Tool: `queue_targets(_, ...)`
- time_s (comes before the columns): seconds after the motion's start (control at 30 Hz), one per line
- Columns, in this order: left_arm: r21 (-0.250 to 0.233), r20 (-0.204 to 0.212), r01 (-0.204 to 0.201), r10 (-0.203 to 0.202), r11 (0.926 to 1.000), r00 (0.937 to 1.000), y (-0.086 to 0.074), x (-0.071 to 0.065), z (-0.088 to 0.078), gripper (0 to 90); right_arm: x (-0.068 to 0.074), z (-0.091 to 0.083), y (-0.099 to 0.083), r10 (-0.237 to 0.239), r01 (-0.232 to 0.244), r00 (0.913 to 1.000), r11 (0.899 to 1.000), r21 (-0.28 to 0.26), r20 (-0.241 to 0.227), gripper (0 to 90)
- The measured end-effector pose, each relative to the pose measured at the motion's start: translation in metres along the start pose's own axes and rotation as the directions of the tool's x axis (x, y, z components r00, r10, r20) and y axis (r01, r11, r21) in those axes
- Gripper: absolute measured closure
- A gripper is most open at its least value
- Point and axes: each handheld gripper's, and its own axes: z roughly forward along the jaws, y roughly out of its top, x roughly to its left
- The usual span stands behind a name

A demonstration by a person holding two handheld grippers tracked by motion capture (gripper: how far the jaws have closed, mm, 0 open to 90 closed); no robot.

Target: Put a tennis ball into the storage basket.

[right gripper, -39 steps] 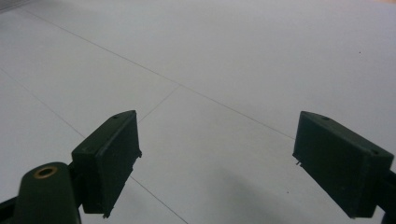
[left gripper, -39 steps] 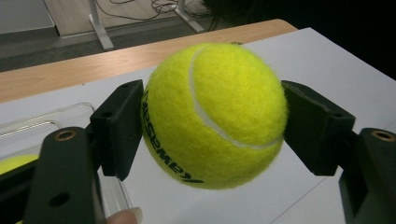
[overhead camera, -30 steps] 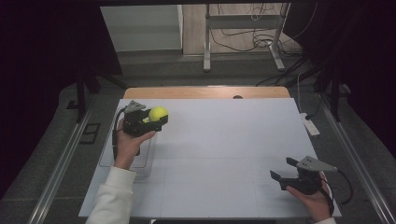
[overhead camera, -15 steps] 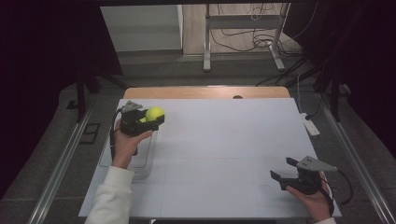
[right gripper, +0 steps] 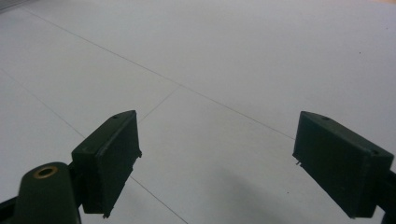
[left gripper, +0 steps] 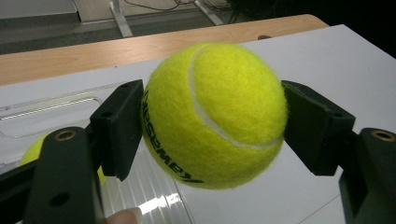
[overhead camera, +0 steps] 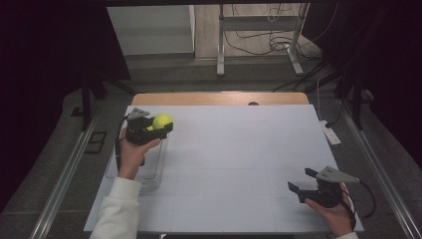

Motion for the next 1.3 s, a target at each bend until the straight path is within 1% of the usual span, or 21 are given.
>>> queue_targets(0.37,0.003,-0.017,0.012,-0.012,0.9999,0.9998,-0.002,0.007,-0.001,27.0,0.000,0.000,0.000,0.000,0.000,1.0000,1.000,0.000,0.000,14.8)
queue_targets(0.63,-0.001,-0.035,0.031,-0.031,0.9995,0.9989,-0.004,0.015,-0.003,27.0,0.000,0.000,0.000,0.000,0.000,1.0000,1.000,0.002,0.000,14.8)
queue_targets(1.03,0.000,-0.055,0.042,-0.042,0.9991,0.9976,-0.006,0.022,-0.006,27.0,0.000,0.000,0.000,-0.002,0.002,1.0000,1.000,0.000,0.000,14.8)
queue_targets(1.3,0.005,-0.057,0.048,-0.048,0.9988,0.9972,-0.007,0.024,-0.006,27.0,0.001,0.000,0.000,-0.002,0.002,1.0000,1.000,0.000,0.000,14.8)
